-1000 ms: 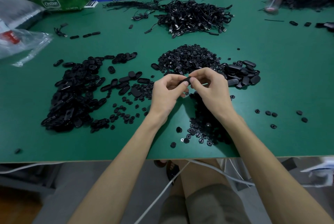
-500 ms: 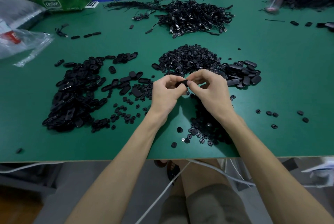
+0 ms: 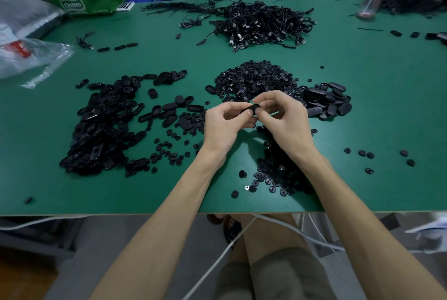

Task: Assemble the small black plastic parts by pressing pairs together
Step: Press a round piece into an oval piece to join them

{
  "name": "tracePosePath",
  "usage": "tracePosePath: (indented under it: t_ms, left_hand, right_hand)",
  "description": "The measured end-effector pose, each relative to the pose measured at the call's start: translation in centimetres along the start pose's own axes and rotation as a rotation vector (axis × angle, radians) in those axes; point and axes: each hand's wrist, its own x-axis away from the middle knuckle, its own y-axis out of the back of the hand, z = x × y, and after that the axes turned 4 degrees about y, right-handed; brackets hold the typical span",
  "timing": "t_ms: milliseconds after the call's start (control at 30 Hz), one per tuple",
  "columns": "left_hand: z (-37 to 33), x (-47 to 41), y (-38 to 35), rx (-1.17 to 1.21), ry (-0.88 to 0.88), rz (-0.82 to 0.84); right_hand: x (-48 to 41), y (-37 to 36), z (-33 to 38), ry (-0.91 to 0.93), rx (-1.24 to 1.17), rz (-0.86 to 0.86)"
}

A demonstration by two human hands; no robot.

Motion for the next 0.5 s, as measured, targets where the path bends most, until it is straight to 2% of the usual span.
tracePosePath:
  t_ms: [300,500]
  left_hand:
    - [0.10,0.09,-0.21,-0.089,-0.069,-0.009]
    - [-0.63,0.50,-0.69,-0.351,-0.220,-0.134]
  right_hand:
    - [-0.01,0.00,-0.02,0.012,0.021,-0.001]
    - [-0.71,0.52,-0.75,-0.155,0.035,-0.259]
